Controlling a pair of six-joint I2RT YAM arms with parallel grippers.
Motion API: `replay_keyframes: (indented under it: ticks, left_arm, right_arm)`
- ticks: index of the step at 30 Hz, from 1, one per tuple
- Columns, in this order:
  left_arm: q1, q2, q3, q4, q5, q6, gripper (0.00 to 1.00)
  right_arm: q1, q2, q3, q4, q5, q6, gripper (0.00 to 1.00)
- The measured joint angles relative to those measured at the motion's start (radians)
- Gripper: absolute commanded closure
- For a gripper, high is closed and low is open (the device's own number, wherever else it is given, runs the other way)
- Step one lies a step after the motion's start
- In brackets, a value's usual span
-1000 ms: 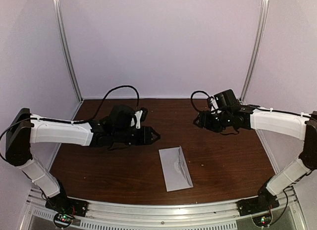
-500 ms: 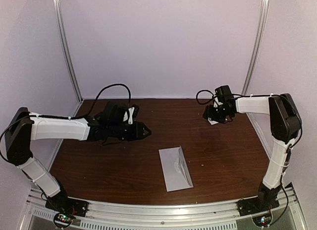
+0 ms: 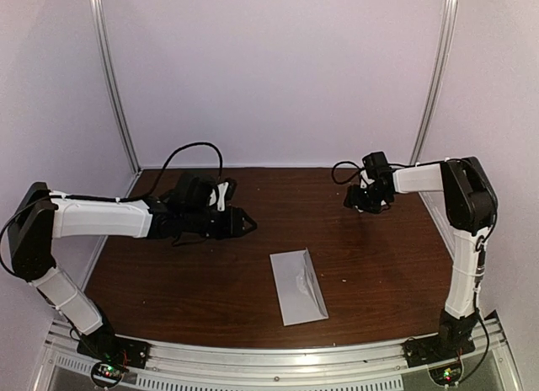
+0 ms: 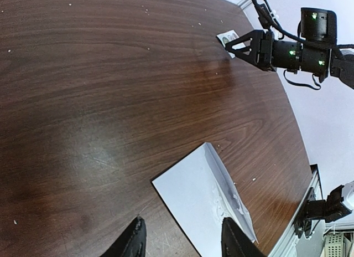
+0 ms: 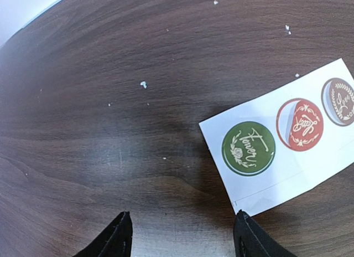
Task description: Place the letter into the envelope and seal it
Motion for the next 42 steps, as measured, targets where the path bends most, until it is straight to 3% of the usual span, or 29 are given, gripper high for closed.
replay_keyframes:
  ticks: [28, 42]
  left_arm:
    - [0.0, -0.05, -0.053, -0.002, -0.002, -0.005, 0.52]
    - [0.0, -0.053, -0.059, 0.0, -0.001, -0.005, 0.52]
  right_arm:
    - [-0.034, 0.056, 0.013, 0.079, -0.064, -0.061, 0.37]
    - [-0.012, -0.12, -0.334, 0.309, -0.218, 0.003, 0.39]
